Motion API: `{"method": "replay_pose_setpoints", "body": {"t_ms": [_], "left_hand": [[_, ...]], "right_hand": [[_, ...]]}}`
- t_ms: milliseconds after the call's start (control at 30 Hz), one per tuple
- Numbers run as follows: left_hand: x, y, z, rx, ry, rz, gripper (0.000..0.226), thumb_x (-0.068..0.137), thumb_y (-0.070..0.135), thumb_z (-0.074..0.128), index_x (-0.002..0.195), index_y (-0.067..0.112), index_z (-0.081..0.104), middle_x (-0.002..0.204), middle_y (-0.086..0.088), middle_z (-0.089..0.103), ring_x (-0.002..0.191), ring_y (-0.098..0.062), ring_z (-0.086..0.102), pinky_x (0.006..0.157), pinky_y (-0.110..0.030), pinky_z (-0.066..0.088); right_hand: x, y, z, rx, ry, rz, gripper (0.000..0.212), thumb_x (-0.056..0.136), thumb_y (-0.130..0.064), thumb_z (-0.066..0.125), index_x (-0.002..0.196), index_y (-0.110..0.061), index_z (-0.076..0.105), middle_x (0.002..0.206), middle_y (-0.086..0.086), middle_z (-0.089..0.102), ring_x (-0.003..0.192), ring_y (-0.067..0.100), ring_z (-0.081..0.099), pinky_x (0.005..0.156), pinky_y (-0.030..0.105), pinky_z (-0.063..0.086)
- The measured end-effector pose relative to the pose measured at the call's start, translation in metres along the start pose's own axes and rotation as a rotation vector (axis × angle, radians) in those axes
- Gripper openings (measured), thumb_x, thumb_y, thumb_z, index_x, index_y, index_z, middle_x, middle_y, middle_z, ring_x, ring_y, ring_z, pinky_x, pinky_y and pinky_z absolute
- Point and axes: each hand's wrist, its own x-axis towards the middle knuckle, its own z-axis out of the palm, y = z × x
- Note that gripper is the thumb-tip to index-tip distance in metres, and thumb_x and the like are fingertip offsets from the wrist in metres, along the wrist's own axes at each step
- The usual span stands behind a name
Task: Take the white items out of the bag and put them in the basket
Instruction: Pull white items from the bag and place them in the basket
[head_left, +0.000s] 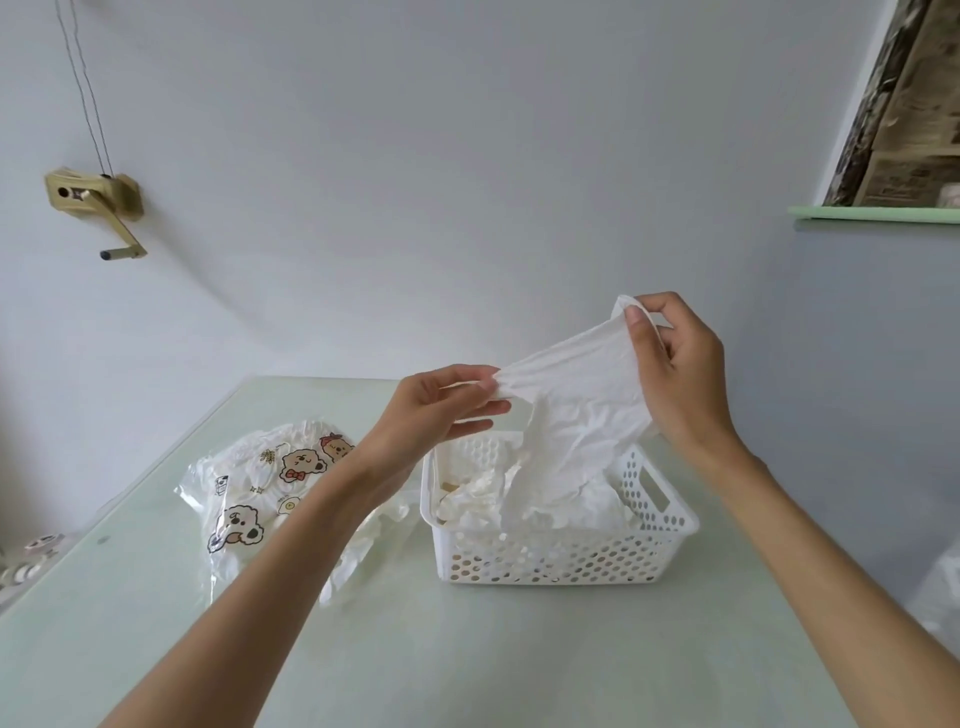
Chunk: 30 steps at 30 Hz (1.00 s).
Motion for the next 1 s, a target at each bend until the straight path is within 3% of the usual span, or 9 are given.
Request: {"method": "replay_pose_setpoints", "body": {"t_ms": [167, 367, 433, 500, 600, 700, 867, 1000], "left_hand": [[0.005, -0.004, 0.002, 0.064, -0.093, -0.086, 0.026, 0.08, -0.002, 0.071, 0.099, 0.015, 0.071, 0.095, -0.007, 0.075, 0.091, -0.015, 0.071, 0.086, -0.023, 0.055], [0.009, -0.009, 0.005, 0.187, -0.294, -0.131, 0.056, 0.072, -0.02, 0.066, 0.114, 0.015, 0.066, 0.11, -0.006, 0.071, 0.103, -0.018, 0.066, 0.087, -0.026, 0.054], [0.01, -0.011, 0.009, 0.179, -0.383, -0.177, 0.061, 0.071, -0.016, 0.07, 0.119, 0.022, 0.063, 0.112, -0.002, 0.07, 0.104, -0.016, 0.065, 0.088, -0.027, 0.051], [0.011, -0.014, 0.017, 0.158, -0.428, -0.214, 0.051, 0.077, 0.007, 0.077, 0.122, 0.025, 0.062, 0.115, 0.001, 0.069, 0.103, -0.014, 0.065, 0.091, -0.026, 0.048], [0.014, -0.022, 0.027, 0.102, -0.322, -0.204, 0.027, 0.085, 0.042, 0.063, 0.105, 0.026, 0.072, 0.094, 0.011, 0.069, 0.083, -0.003, 0.061, 0.079, -0.017, 0.045], [0.018, -0.029, 0.027, 0.024, -0.175, -0.139, 0.018, 0.082, 0.04, 0.064, 0.081, 0.026, 0.075, 0.078, 0.012, 0.061, 0.079, -0.003, 0.056, 0.079, -0.016, 0.048], [0.024, -0.03, 0.013, -0.11, -0.049, -0.151, 0.023, 0.078, 0.028, 0.068, 0.098, 0.019, 0.074, 0.092, 0.01, 0.072, 0.088, 0.001, 0.064, 0.083, -0.019, 0.051], [0.026, -0.029, 0.0, -0.084, 0.072, -0.114, 0.016, 0.088, 0.025, 0.062, 0.1, 0.022, 0.072, 0.098, 0.01, 0.073, 0.099, -0.004, 0.065, 0.089, -0.023, 0.049]], "right_hand": [[0.003, 0.009, -0.008, -0.03, -0.066, 0.002, 0.018, 0.099, -0.025, 0.049, 0.091, -0.013, 0.059, 0.045, -0.009, 0.028, 0.042, 0.008, 0.023, 0.043, 0.017, 0.019], [0.005, 0.011, -0.009, -0.008, -0.134, -0.008, 0.014, 0.098, -0.025, 0.051, 0.088, -0.021, 0.06, 0.045, -0.01, 0.032, 0.044, 0.007, 0.025, 0.044, 0.016, 0.02], [0.004, 0.009, -0.006, 0.008, -0.167, -0.009, 0.014, 0.098, -0.025, 0.052, 0.086, -0.023, 0.059, 0.047, -0.01, 0.032, 0.045, 0.007, 0.025, 0.044, 0.016, 0.021], [0.004, 0.008, -0.006, 0.008, -0.195, -0.012, 0.013, 0.098, -0.026, 0.052, 0.087, -0.022, 0.059, 0.049, -0.009, 0.033, 0.046, 0.007, 0.024, 0.044, 0.016, 0.021], [0.006, 0.01, -0.008, 0.004, -0.198, -0.016, 0.014, 0.098, -0.027, 0.052, 0.086, -0.025, 0.059, 0.051, -0.003, 0.035, 0.047, 0.009, 0.026, 0.045, 0.018, 0.022], [0.008, 0.018, -0.012, 0.0, -0.154, 0.001, 0.015, 0.098, -0.027, 0.05, 0.086, -0.025, 0.059, 0.048, -0.008, 0.031, 0.046, 0.009, 0.025, 0.044, 0.021, 0.021], [0.008, 0.034, -0.012, -0.056, -0.055, 0.055, 0.018, 0.099, -0.028, 0.048, 0.091, -0.016, 0.058, 0.05, -0.01, 0.034, 0.045, 0.007, 0.028, 0.047, 0.021, 0.026], [0.009, 0.033, -0.004, -0.16, 0.022, 0.048, 0.019, 0.1, -0.03, 0.047, 0.093, -0.016, 0.057, 0.07, 0.011, 0.057, 0.061, 0.021, 0.048, 0.062, 0.035, 0.039]]}}
